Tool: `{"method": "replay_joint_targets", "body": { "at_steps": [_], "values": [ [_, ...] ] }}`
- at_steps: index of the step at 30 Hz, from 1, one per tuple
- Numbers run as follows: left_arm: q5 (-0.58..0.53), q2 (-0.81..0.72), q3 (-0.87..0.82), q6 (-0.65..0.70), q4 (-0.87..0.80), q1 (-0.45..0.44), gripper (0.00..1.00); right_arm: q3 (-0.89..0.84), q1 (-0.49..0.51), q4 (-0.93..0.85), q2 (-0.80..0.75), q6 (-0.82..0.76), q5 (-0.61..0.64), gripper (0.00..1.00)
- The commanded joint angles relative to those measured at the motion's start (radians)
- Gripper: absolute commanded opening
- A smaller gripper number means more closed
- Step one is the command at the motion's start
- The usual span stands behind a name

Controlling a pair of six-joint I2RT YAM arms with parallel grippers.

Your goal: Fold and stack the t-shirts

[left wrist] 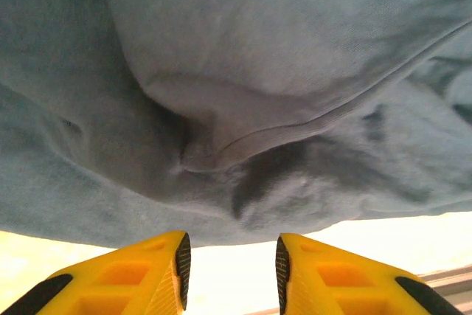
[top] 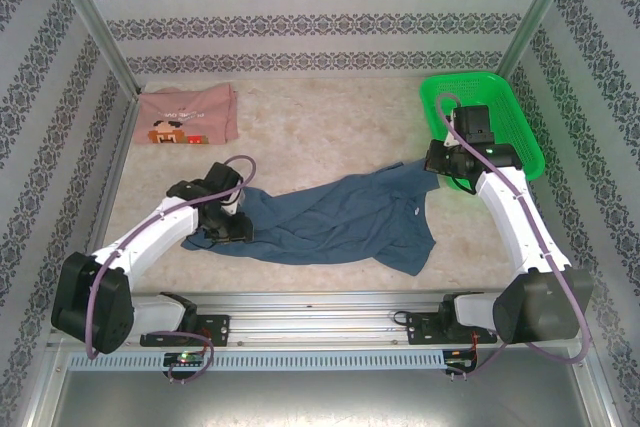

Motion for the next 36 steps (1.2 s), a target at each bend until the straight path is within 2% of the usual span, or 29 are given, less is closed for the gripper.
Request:
{"method": "replay_joint_targets", "body": {
  "at_steps": [1, 8, 25, 36],
  "values": [
    [-0.068, 0.02, -0.019, -0.031, 0.038, -0.021, 0.37, -0.011, -0.01, 0.013, -0.009, -0.014, -0.015, 0.0],
    [-0.123, 0.094, -0.002, -0.004, 0.093, -0.034, 0.35, -0.017, -0.017, 0.021, -0.01, 0.001, -0.028, 0.0],
    [-0.113, 0.179, 0.039, 0.038, 0.117, -0.033, 0.37, -0.04, -0.024, 0.027, -0.012, -0.001, -0.034, 0.0],
    [-0.152, 0.244, 0.079, 0.067, 0.133, -0.034, 0.35, -0.034, -0.024, 0.033, -0.003, 0.002, -0.039, 0.0]
  ]
}}
